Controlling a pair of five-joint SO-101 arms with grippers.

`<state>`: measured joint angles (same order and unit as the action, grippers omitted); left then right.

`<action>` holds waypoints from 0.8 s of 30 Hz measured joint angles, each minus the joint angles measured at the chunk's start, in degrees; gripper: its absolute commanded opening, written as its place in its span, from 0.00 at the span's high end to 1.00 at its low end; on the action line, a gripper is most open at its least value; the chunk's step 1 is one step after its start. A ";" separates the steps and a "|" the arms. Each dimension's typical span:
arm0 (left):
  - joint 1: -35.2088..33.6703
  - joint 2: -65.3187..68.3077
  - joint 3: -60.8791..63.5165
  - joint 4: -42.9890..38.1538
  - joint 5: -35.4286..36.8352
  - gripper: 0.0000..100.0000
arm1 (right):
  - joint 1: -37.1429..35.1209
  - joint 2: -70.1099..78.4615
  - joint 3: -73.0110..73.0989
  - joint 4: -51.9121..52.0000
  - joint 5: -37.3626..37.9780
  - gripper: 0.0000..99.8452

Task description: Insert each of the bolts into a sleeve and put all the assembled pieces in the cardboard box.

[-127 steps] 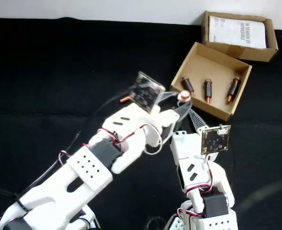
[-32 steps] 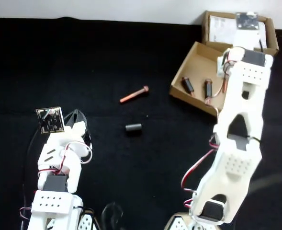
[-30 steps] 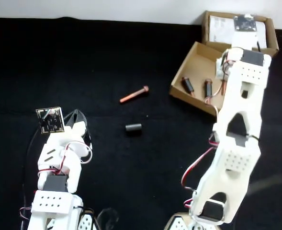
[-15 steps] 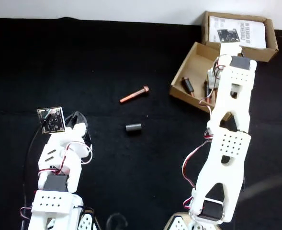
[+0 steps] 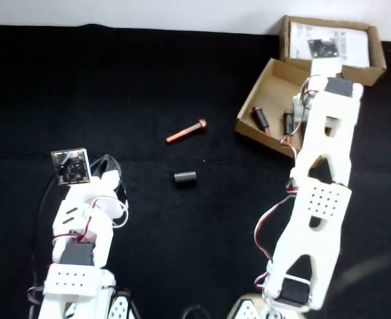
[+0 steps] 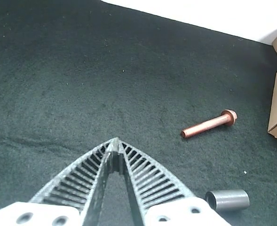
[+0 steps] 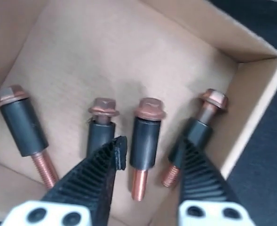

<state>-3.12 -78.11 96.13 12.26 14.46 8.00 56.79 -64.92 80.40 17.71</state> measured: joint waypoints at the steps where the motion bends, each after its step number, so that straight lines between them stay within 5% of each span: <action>1: 0.00 0.00 0.00 0.00 0.00 0.98 | 0.00 0.00 -0.70 1.32 0.79 0.83; 13: 0.00 0.00 0.00 0.26 0.00 0.98 | -6.24 -11.16 -16.18 19.87 3.34 0.83; 24: 0.00 0.00 0.00 0.26 0.00 0.98 | -20.57 -37.45 21.89 20.13 1.76 0.83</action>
<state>-3.12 -78.11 96.13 12.53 14.46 -12.57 19.34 -43.03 100.53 19.47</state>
